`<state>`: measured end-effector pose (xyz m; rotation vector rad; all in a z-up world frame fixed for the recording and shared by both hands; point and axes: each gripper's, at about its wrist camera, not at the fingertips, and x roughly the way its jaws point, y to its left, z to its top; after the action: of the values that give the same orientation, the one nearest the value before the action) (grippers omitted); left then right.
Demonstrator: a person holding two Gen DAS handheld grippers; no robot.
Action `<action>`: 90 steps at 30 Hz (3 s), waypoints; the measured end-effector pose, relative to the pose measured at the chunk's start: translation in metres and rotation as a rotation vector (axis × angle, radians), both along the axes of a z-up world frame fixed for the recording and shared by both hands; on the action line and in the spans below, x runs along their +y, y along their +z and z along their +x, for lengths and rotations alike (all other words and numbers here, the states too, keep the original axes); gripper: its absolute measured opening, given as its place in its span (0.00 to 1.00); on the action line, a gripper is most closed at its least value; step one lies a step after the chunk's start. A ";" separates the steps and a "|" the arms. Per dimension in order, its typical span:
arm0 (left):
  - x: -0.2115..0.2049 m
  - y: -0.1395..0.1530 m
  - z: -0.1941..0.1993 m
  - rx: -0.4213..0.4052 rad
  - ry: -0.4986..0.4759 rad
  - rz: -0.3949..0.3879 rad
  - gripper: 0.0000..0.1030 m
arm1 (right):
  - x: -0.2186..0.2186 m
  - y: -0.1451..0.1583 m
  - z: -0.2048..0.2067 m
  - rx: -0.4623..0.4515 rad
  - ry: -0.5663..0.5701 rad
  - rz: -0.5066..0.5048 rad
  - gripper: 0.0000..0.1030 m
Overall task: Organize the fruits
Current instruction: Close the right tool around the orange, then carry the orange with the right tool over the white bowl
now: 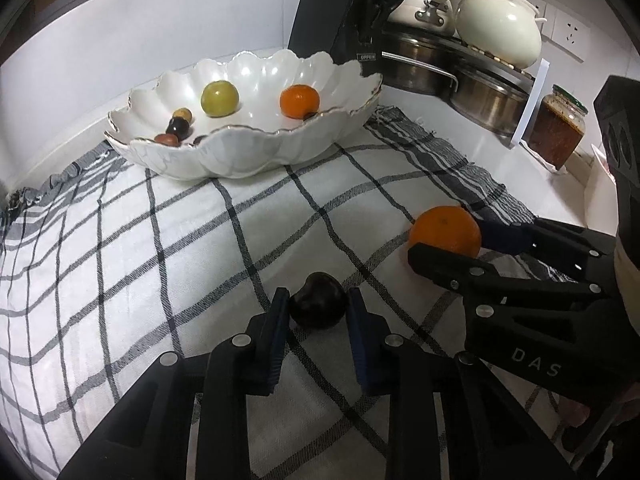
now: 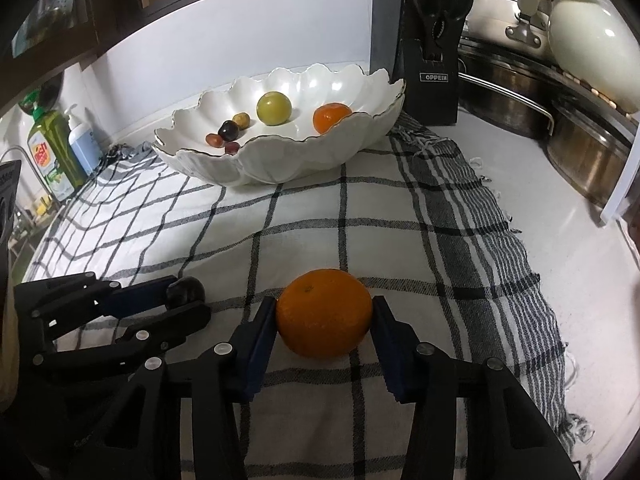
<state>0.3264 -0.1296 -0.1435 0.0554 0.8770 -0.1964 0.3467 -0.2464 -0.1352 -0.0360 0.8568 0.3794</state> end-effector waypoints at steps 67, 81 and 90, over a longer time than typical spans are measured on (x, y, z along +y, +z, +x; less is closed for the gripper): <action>0.063 0.155 0.067 -0.336 0.149 -0.025 0.28 | 0.037 0.144 0.067 -0.367 -0.031 0.059 0.46; 0.067 0.130 0.136 -0.254 0.158 -0.009 0.28 | 0.049 0.119 0.134 -0.295 -0.033 0.006 0.46; 0.067 0.104 0.167 -0.178 0.150 0.007 0.28 | 0.055 0.090 0.173 -0.204 -0.039 -0.024 0.46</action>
<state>0.4935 -0.0623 -0.0393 0.0133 0.7014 -0.0467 0.5192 -0.1915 -0.0450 -0.0786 0.6599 0.3228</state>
